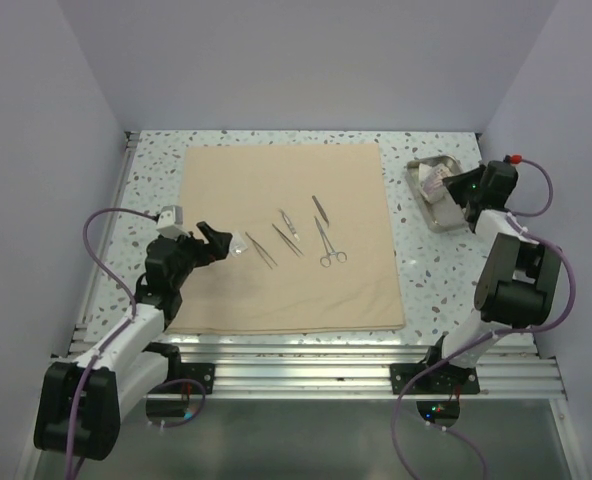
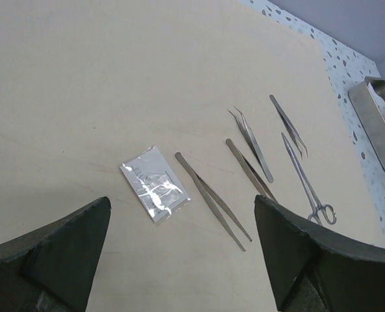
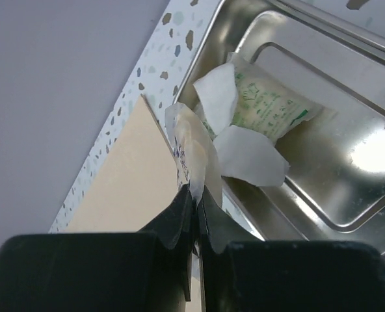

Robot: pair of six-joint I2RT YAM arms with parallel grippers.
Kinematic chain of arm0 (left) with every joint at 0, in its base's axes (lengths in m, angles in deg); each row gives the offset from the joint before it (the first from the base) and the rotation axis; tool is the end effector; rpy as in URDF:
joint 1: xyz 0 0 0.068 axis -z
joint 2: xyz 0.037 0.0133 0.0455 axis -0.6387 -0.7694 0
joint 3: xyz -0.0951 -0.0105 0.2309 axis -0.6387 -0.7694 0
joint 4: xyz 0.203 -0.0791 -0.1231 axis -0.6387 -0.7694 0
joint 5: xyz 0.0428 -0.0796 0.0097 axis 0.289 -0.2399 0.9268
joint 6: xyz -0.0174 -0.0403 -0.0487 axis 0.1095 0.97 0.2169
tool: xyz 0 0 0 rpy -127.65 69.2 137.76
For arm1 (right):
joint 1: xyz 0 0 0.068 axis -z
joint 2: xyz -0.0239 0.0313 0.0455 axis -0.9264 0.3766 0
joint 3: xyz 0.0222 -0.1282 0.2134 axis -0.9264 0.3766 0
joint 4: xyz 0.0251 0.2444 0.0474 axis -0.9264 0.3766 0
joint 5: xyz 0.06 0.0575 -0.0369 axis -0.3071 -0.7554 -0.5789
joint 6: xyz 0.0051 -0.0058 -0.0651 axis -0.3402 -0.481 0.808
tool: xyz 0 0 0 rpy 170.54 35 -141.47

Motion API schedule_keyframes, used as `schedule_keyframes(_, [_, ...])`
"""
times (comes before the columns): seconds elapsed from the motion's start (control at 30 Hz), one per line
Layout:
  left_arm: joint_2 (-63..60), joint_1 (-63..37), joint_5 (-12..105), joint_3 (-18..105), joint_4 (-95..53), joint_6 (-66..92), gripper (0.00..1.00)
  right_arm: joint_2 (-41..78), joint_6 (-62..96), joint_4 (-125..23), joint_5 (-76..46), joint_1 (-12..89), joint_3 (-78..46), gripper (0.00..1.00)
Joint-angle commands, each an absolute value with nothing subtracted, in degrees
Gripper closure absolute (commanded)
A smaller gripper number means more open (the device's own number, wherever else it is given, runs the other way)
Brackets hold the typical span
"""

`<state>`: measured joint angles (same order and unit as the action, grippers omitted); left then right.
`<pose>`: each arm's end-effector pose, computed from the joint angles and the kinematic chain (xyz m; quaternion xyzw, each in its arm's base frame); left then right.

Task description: Prepare the surgical pack

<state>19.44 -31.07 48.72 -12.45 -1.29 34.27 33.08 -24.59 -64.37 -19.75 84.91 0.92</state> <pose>0.2175 -0.0386 0.1768 -0.1361 0.7884 -0.2504 0.5452 0.3659 -0.1009 0.2089 0.4041 0.7332 0.2312 0.4957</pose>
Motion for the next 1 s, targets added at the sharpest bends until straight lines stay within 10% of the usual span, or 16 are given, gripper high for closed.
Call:
schedule_keyframes(0.0, [20.4, -31.3, 48.7, -12.4, 1.5, 32.2, 0.05, 36.0, -26.9, -68.1, -15.4, 85.6, -2.0, 0.98])
schedule_keyframes(0.13, [20.1, -31.3, 49.0, -12.4, 1.5, 32.0, 0.05, 40.3, -27.0, -70.2, -13.1, 85.7, -5.1, 0.94])
schedule_keyframes(0.3, [18.8, -31.3, 49.6, -12.0, 1.4, 31.8, 0.05, 41.2, -26.3, -67.1, -9.4, 85.7, -8.0, 0.50])
schedule_keyframes(0.4, [17.2, -31.3, 50.0, -11.4, 1.2, 31.9, 0.05, 37.9, -25.3, -65.7, -8.3, 85.6, -6.2, 0.40])
schedule_keyframes(0.97, [-2.9, -30.5, 48.2, -1.9, -1.0, 33.9, 0.18, 14.2, -17.3, -64.7, -14.6, 71.6, 10.1, 0.40])
